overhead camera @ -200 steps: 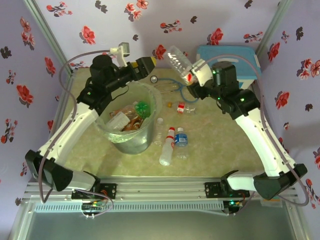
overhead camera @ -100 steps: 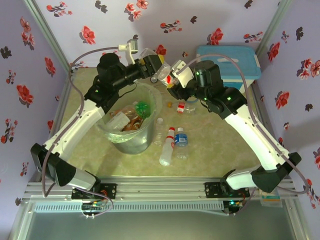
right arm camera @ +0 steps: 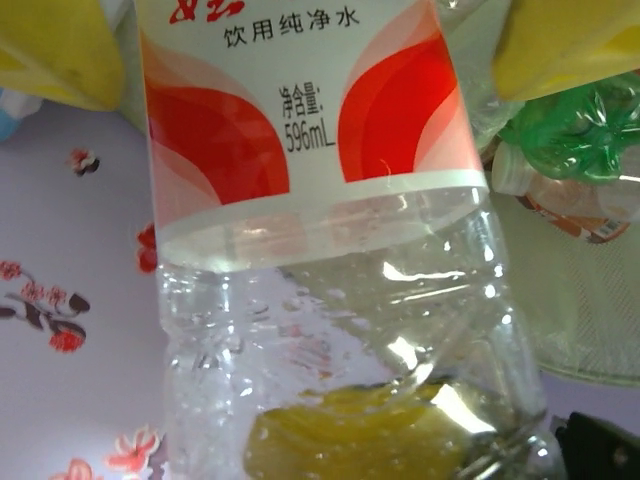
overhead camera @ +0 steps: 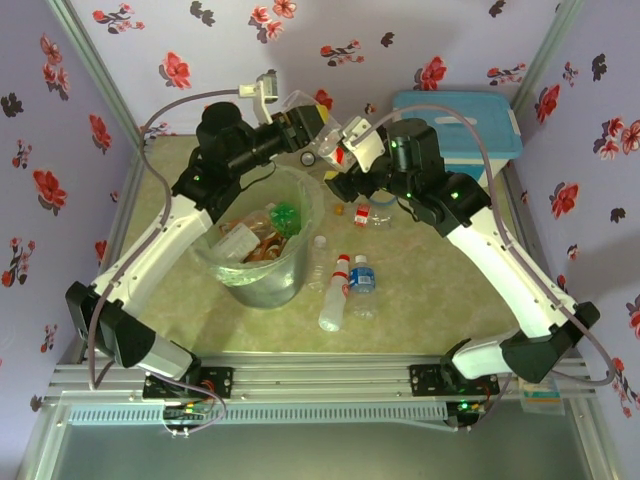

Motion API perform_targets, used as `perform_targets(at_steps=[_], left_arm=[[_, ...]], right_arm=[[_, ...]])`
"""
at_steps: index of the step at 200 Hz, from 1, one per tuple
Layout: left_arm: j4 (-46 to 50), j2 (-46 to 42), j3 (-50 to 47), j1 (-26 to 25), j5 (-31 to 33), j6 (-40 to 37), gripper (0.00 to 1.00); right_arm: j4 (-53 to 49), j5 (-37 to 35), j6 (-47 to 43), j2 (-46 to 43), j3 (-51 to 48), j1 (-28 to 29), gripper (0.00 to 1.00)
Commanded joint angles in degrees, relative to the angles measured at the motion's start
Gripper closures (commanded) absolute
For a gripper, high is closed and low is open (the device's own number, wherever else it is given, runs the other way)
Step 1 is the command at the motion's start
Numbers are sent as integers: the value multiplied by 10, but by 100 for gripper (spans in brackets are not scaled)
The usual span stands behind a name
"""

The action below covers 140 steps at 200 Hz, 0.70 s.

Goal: Put the plastic bottles in the bin

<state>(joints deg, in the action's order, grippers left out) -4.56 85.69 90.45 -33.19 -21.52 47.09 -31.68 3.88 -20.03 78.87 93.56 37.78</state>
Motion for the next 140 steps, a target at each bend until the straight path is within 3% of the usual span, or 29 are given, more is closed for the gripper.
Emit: perform_targets(at_steps=[1, 61, 106, 140], left_arm=[[-20, -3, 26, 15, -8, -3, 51], [87, -39, 66, 45, 29, -87, 52], [245, -75, 122, 66, 97, -197, 54], [405, -105, 182, 79, 186, -304, 61]], right_arm=[[38, -10, 0, -10, 4, 2, 1], [141, -104, 19, -85, -79, -31, 1], [165, -124, 38, -116, -129, -69, 1], [153, -131, 35, -121, -149, -83, 1]])
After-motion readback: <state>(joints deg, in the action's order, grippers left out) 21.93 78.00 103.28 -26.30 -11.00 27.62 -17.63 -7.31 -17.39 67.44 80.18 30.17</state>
